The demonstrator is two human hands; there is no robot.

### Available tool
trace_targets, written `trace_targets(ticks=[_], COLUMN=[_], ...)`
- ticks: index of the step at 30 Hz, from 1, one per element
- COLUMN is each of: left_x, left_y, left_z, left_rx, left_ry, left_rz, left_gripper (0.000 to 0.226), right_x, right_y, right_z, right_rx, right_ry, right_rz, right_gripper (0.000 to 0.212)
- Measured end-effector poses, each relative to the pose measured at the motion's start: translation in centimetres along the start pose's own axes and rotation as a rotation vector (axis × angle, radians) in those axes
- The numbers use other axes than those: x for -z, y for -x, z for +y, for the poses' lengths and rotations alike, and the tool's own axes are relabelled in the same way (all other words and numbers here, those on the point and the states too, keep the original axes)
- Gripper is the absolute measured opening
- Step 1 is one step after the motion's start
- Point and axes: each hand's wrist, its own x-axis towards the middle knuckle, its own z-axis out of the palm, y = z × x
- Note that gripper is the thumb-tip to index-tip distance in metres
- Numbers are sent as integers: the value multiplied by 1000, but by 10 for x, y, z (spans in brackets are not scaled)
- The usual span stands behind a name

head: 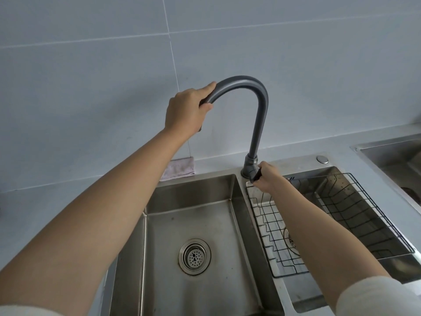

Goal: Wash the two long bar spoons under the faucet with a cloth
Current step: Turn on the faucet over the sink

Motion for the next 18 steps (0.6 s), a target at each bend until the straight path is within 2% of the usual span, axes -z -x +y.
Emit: trace_targets(ticks=[18], left_x=[-1], left_y=[0], left_z=[-1], left_rx=[-21], left_ry=[-35], left_rz=[7], left_gripper=[47], right_x=[1], right_y=[0], right_z=[3], right_rx=[14], right_ry=[81], right_rz=[48], right_gripper=[25])
